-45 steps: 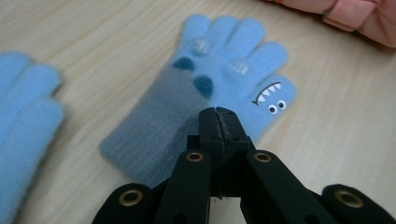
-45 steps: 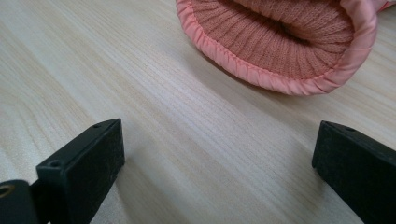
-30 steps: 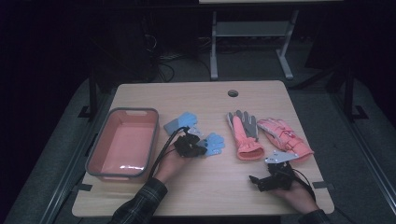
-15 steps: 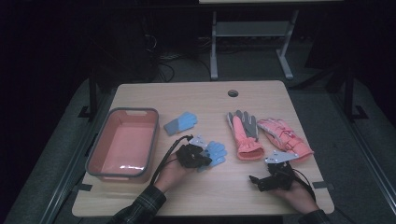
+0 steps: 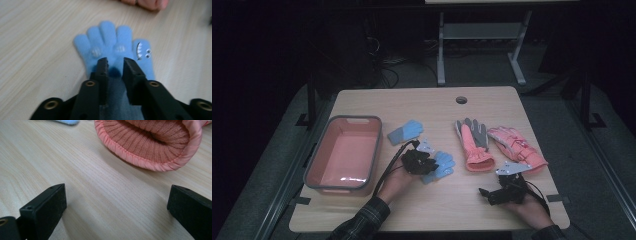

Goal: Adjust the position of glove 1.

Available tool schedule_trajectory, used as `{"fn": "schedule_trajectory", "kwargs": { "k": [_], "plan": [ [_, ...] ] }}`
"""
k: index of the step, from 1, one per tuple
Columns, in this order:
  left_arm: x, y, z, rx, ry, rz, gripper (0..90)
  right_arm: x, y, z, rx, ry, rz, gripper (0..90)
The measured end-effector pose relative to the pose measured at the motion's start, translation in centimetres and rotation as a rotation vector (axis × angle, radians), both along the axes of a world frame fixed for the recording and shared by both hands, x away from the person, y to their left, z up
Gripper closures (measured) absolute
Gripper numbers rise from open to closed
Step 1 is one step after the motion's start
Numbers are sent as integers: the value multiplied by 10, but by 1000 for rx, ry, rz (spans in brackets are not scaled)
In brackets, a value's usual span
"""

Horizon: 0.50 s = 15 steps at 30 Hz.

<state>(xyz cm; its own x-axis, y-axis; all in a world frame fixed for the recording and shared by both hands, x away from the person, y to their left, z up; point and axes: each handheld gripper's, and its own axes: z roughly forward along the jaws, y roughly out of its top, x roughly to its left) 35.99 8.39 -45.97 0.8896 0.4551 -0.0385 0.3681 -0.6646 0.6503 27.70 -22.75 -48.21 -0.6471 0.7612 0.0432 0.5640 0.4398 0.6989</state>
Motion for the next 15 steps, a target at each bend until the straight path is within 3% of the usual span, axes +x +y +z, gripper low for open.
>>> {"fn": "schedule_trajectory", "kwargs": {
  "k": [4, 6, 8, 15],
  "plan": [
    [1, 0, 0, -23, 11, 16, 874, 0, 0, 0, 1, 0, -1, 17],
    [-1, 0, 3, -20, 16, 13, 880, 0, 0, 0, 0, 0, 0, 17],
    [-6, 0, 6, -62, 28, 34, 882, 0, 0, 0, 0, 0, 0, 17],
    [-28, -4, 19, -128, 71, 19, 882, 0, 0, 0, 0, -1, 0, 17]
  ]
}}
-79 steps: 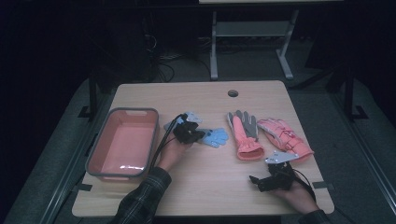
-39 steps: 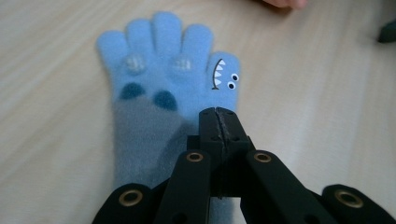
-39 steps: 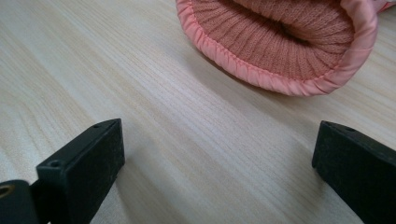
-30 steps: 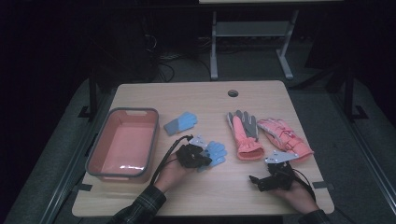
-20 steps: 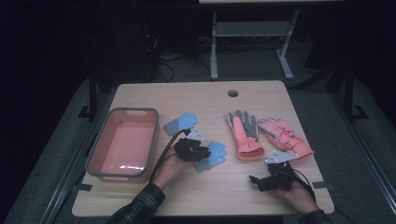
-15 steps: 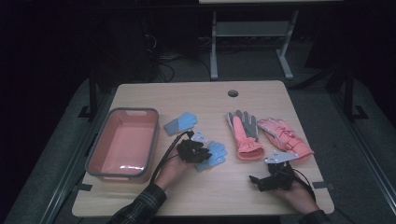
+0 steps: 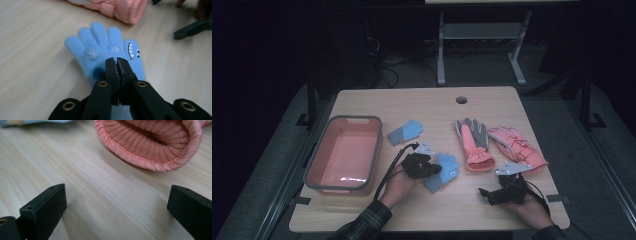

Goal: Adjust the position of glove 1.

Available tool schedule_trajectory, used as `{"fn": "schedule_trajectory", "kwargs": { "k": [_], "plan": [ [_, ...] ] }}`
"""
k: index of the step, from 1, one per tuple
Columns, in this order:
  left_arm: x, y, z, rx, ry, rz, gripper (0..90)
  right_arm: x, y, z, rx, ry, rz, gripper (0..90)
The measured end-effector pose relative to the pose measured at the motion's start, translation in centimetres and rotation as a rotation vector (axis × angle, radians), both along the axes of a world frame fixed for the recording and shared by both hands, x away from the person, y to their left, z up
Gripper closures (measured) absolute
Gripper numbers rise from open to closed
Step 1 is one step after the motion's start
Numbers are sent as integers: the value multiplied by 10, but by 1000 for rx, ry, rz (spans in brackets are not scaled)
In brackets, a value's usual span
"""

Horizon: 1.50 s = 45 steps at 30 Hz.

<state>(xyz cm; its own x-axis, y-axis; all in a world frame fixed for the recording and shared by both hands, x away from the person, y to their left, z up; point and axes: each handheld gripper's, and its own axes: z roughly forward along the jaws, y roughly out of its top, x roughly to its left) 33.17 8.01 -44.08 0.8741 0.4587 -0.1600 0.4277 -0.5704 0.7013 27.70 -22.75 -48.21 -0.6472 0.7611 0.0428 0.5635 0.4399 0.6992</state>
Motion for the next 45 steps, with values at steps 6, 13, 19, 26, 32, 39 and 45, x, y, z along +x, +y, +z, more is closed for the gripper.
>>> {"fn": "schedule_trajectory", "kwargs": {
  "k": [6, 13, 19, 26, 32, 39, 45],
  "plan": [
    [-20, -18, -4, 4, 33, -51, 882, 0, 0, 0, 0, 1, 0, 17],
    [-30, -34, -10, 16, 46, -102, 874, 0, 0, 0, -1, 0, 1, 17],
    [-19, -22, 4, -22, 9, -42, 754, 0, 0, 0, 0, 0, 0, 17],
    [19, 4, 18, 9, -53, 79, 895, 0, 0, 0, 0, 0, 0, 17],
    [54, 21, 18, 31, -87, 208, 896, 0, 0, 0, 0, -1, 1, 17],
    [89, 34, 16, 50, -117, 331, 896, 0, 0, 0, 0, 0, 0, 17],
    [110, 39, 14, 71, -147, 414, 896, 0, 0, 0, 0, -1, 1, 17]
  ]
}}
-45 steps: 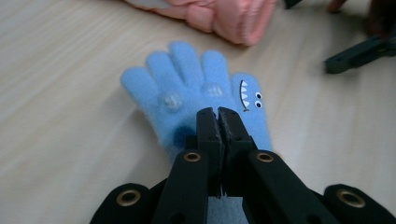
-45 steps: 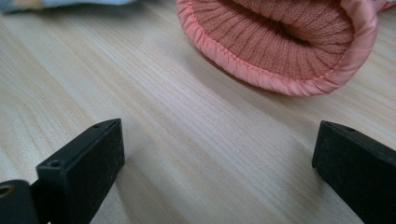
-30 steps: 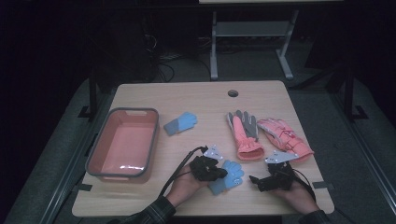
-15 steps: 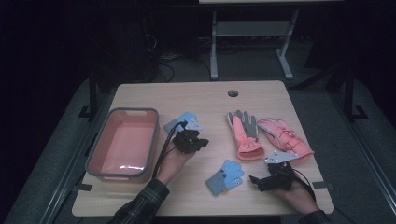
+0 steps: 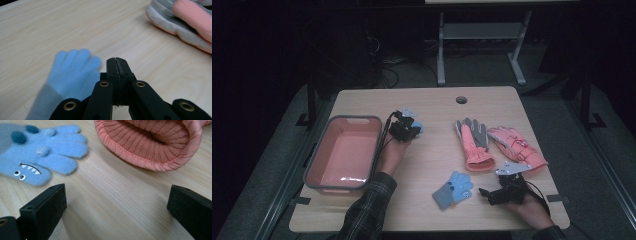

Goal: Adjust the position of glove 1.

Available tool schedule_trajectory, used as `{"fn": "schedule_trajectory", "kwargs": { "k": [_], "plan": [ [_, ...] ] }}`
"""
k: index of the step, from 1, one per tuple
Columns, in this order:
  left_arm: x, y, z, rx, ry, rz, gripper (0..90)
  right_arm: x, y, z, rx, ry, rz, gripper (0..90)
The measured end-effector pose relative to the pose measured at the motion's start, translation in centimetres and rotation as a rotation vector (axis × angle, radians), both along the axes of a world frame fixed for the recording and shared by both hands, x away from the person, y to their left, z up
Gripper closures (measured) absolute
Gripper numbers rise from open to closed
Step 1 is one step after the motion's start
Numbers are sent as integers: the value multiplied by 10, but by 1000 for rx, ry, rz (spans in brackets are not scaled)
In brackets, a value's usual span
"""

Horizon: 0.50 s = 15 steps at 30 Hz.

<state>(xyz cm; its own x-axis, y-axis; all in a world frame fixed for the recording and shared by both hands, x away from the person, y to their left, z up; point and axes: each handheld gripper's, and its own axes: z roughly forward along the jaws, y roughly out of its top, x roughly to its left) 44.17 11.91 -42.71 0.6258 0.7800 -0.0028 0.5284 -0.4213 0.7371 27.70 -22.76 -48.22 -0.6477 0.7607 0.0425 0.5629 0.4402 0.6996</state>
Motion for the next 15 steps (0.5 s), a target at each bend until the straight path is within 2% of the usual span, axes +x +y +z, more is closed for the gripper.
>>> {"fn": "schedule_trajectory", "kwargs": {
  "k": [2, 8, 10, 13, 15],
  "plan": [
    [6, 2, -3, 24, 16, 8, 896, 0, 0, 0, 0, 1, -1, 17],
    [16, 4, -15, 46, 24, 47, 896, 0, 0, 0, 0, 1, -1, 17],
    [18, 4, -21, 70, 37, 55, 896, 0, 0, 0, 0, 1, 0, 17],
    [22, 4, -32, 83, 65, 65, 896, 0, 0, 0, 0, 1, -1, 17],
    [20, 5, -36, 70, 68, 63, 896, 0, 0, 0, 0, 1, -1, 17]
  ]
}}
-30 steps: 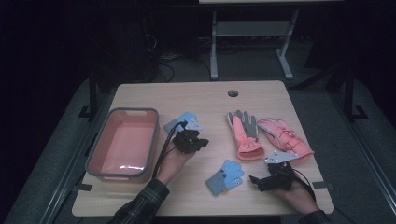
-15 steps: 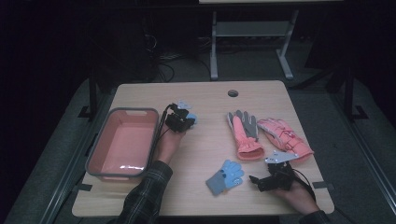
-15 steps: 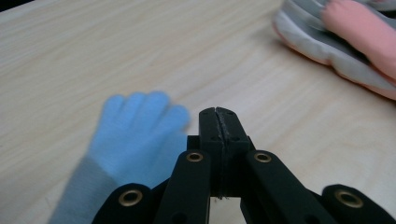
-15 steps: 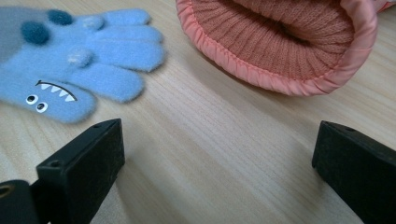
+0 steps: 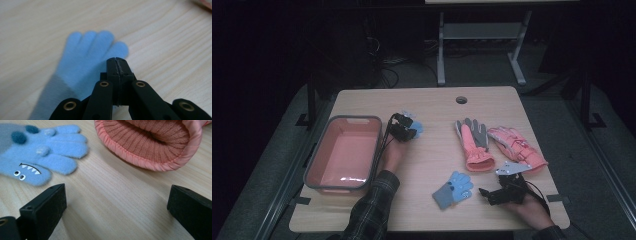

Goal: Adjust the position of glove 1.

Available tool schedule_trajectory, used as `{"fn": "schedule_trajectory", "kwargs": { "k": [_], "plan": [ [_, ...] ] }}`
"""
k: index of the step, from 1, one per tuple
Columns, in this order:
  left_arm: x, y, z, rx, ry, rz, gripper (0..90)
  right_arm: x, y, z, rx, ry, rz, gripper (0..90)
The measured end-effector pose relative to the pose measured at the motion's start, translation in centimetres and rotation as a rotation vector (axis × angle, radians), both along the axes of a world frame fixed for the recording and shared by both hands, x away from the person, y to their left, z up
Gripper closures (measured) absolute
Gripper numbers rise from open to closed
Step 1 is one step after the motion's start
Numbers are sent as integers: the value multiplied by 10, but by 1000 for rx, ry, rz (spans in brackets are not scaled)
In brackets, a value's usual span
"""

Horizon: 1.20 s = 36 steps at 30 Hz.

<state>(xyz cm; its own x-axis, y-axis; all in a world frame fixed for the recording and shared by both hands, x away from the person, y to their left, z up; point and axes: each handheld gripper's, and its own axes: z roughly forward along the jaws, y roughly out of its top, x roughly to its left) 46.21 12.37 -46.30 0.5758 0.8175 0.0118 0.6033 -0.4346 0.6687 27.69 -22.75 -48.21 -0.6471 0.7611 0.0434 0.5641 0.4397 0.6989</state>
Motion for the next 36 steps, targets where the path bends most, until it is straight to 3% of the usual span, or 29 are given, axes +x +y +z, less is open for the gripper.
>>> {"fn": "schedule_trajectory", "kwargs": {
  "k": [5, 7, 18, 23, 26, 29, 33, 36],
  "plan": [
    [-7, -6, 0, -11, 11, -38, 896, 0, 0, 0, 0, 0, 0, 17],
    [-12, -12, 0, -35, 18, -62, 897, 0, 0, 0, 0, 0, 0, 17],
    [-45, -60, 0, -62, 45, -225, 897, 0, 0, 0, 0, -1, 0, 17],
    [-54, -77, 3, -84, 45, -270, 896, 0, 0, 0, 0, 0, 0, 17],
    [-49, -68, 14, -62, 6, -256, 896, 0, 0, 0, 0, -1, 0, 17],
    [-41, -50, 23, -47, -28, -192, 896, 0, 0, 0, 0, -1, 1, 17],
    [-28, -26, 21, -23, -21, -99, 896, 0, 0, 0, 1, -7, 3, 17],
    [-25, -17, 15, 5, 8, -66, 896, 0, 0, 0, -1, -6, 4, 17]
  ]
}}
